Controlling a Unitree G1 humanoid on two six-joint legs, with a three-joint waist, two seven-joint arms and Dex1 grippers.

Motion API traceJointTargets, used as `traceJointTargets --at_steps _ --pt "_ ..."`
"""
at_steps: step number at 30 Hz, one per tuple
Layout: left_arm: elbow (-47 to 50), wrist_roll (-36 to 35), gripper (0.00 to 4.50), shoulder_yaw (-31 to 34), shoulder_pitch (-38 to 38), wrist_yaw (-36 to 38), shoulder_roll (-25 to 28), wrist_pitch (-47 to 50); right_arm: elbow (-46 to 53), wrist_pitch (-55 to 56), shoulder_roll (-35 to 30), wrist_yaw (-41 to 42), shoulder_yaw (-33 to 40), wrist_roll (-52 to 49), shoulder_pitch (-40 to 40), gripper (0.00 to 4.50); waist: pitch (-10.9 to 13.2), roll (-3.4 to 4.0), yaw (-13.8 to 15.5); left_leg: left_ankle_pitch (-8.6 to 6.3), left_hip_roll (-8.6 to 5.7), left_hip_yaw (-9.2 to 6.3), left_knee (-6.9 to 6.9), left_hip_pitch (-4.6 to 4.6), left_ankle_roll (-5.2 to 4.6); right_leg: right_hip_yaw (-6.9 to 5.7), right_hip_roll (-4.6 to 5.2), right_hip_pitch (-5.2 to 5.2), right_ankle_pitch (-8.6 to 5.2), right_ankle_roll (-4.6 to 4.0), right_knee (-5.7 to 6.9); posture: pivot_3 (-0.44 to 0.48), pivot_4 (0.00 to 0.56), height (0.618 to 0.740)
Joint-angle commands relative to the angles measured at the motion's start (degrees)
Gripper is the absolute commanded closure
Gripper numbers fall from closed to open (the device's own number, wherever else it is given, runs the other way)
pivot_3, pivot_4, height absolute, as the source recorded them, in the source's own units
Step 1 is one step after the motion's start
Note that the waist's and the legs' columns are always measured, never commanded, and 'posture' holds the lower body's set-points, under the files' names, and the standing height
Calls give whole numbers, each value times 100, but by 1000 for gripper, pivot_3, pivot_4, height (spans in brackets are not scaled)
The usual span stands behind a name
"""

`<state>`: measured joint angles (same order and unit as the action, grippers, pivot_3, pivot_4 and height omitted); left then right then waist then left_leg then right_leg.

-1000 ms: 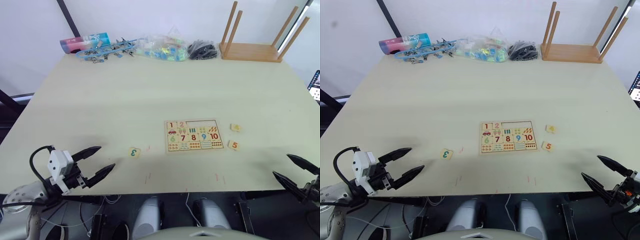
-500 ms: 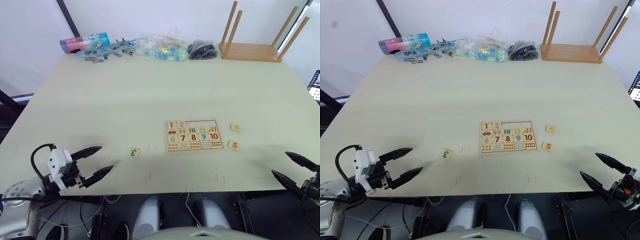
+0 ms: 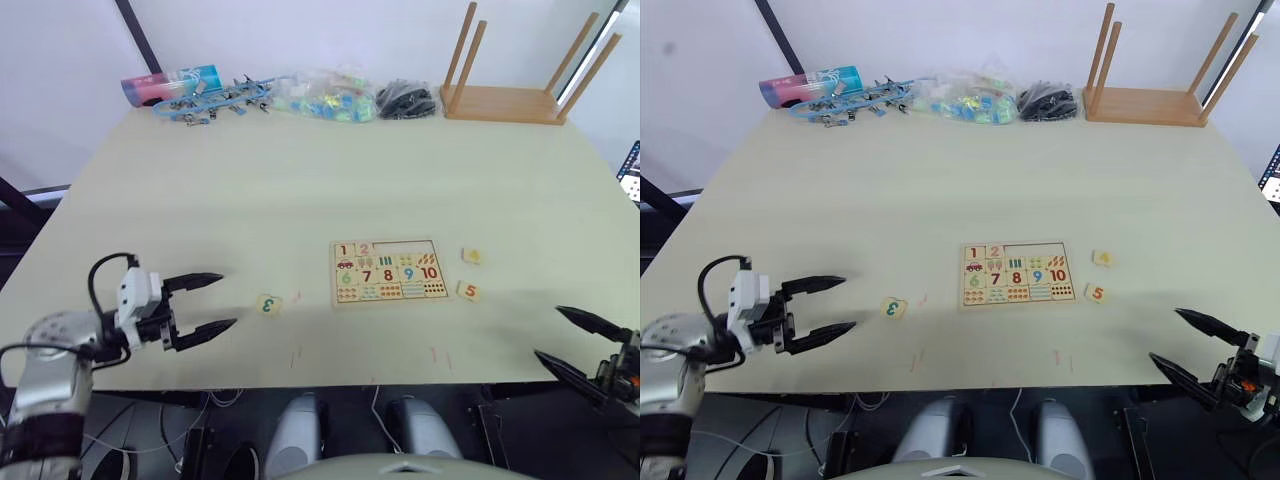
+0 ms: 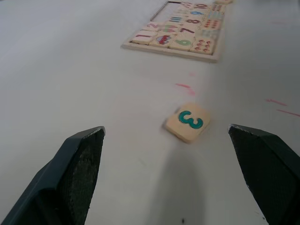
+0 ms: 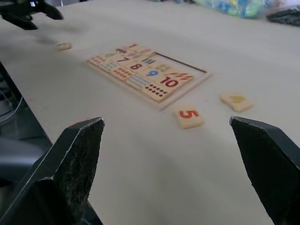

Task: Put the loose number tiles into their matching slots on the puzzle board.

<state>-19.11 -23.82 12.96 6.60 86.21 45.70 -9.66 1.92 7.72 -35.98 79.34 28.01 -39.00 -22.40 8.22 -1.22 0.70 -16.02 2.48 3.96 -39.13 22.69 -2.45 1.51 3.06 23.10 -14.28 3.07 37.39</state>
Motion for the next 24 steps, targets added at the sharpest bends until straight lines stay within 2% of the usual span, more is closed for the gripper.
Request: traceJointTargets --at_steps 1,4,11,18,24 --pt "-726 104 42 -758 945 629 259 -442 487 -181 -200 388 -103 -283 0 0 0 -2 -10 0 -9 1 -1 -1 0 0 -2 0 0 0 1 0 150 737" --pt "-1457 75 42 -1863 1836 629 510 -939 549 -112 -202 827 -201 -451 139 0 1 -2 -5 0 -10 -4 -1 1 -1 1 -4 1 8 15 1 0 150 737" --pt "-2382 -301 42 -3453 2738 629 711 -1770 410 20 -97 1020 -235 -378 260 0 5 -8 13 -3 -17 -9 -10 9 -6 -2 -5 0 12 22 3 0 150 737" --pt "-2705 -643 42 -4421 3263 629 790 -2183 398 84 -15 953 -255 -322 319 0 8 -8 9 -3 -14 -2 -10 9 -7 -1 -7 2 9 18 6 0 150 737" --pt "-2773 -891 42 -4885 3460 629 896 -2311 389 124 55 919 -284 -282 343 0 9 -8 12 -3 -15 -4 -12 10 -7 -1 -6 2 10 20 6 0 150 737"
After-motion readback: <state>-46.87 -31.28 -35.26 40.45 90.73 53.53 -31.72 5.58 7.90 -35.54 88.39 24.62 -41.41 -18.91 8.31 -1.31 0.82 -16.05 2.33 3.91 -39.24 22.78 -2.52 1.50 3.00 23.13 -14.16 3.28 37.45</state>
